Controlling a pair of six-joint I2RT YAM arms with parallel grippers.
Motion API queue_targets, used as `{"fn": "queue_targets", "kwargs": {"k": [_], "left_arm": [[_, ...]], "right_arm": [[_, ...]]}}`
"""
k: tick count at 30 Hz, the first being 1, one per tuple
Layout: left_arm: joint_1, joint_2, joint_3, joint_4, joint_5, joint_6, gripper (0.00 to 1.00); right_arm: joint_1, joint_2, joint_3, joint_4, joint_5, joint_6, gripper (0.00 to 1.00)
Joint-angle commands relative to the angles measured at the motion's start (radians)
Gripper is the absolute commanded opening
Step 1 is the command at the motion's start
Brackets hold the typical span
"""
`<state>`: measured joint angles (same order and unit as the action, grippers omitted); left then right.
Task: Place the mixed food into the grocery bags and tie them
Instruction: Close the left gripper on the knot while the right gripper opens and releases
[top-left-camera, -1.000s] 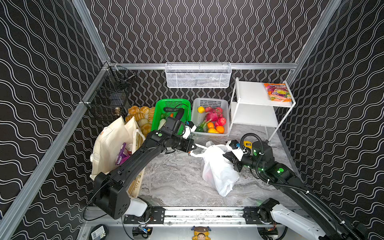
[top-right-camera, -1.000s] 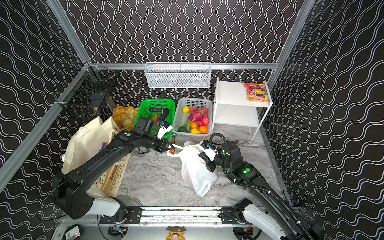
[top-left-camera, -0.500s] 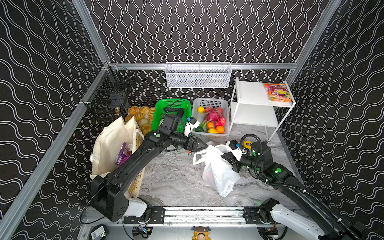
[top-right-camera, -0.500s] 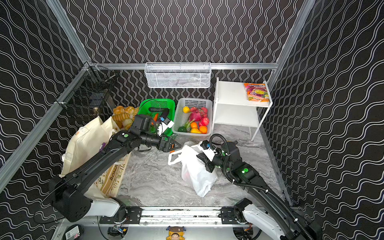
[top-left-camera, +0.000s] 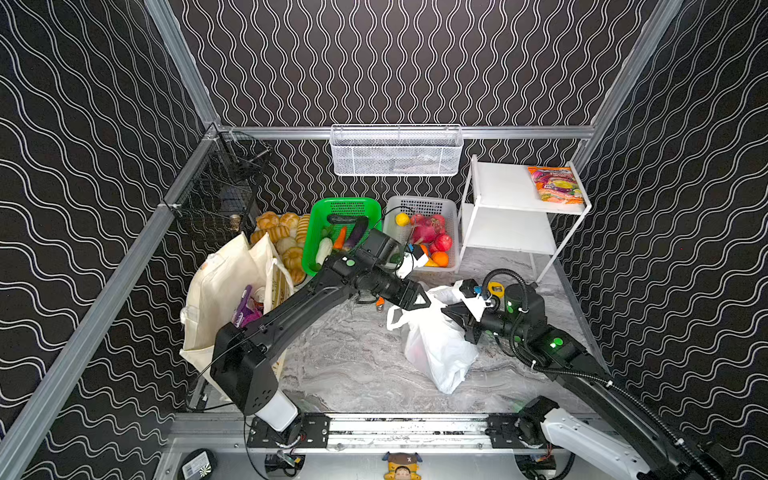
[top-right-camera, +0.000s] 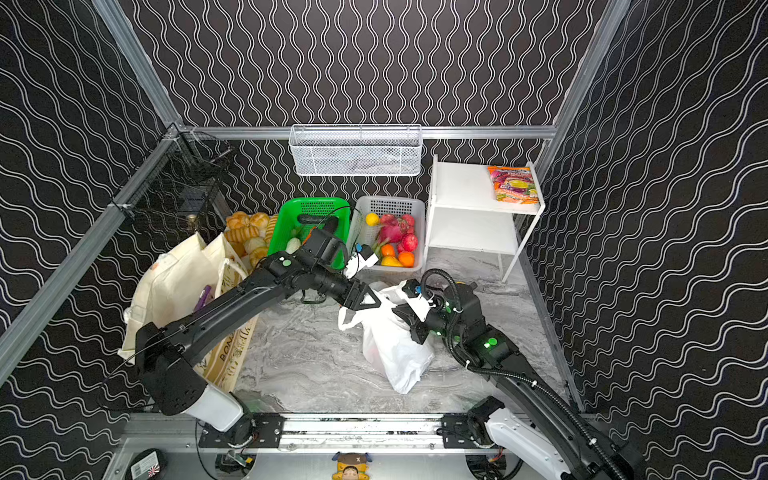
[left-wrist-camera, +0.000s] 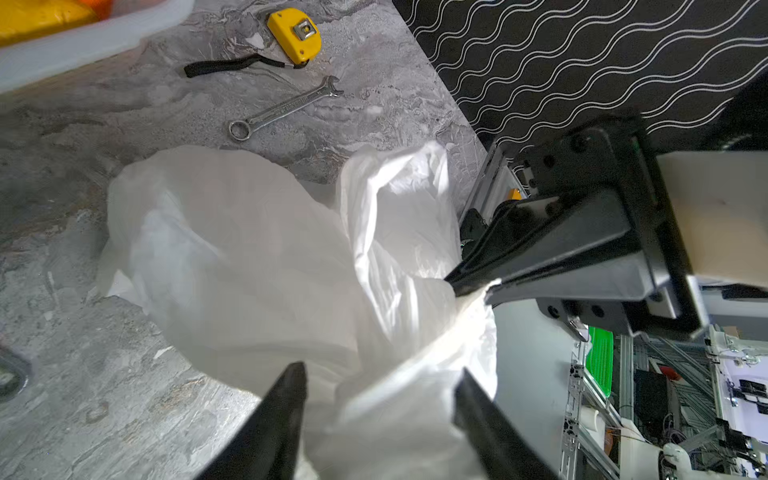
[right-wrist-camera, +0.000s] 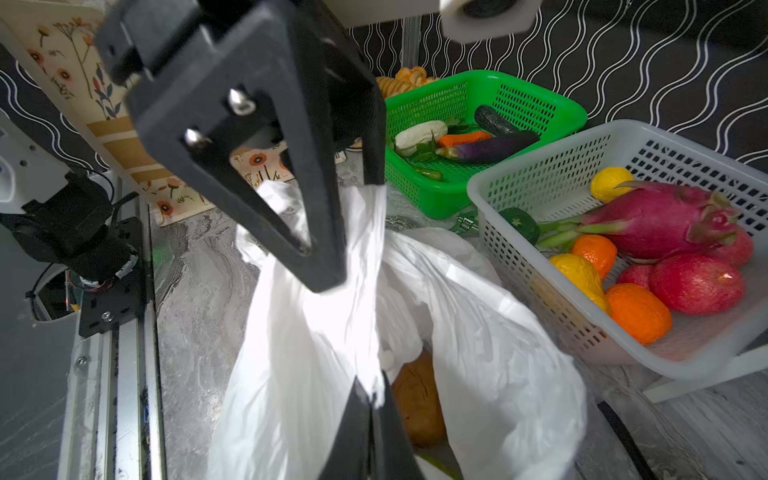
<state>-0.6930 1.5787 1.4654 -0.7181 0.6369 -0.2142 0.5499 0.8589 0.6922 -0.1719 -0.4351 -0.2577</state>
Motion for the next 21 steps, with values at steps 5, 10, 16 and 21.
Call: {"fn": "queue_targets", "kwargs": {"k": [5, 10, 16, 21], "left_arm": [[-0.003, -0.008, -0.036, 0.046, 0.024, -0.045, 0.0], [-0.003, -0.029, -0.074, 0.121, 0.044, -0.066, 0.0], [-0.002, -0.032, -0.12, 0.224, 0.093, -0.129, 0.0], [-0.002, -0.049, -0.182, 0.381, 0.143, -0.23, 0.0]], "right_arm": [[0.002, -0.029, -0.022, 0.011, -0.009, 0.006, 0.11], [0.002, -0.05, -0.053, -0.056, -0.004, 0.0, 0.25], [0.002, -0.037, -0.079, -0.003, -0.102, 0.051, 0.22], [0.015, -0.034, -0.121, 0.109, -0.169, 0.1, 0.17]]}}
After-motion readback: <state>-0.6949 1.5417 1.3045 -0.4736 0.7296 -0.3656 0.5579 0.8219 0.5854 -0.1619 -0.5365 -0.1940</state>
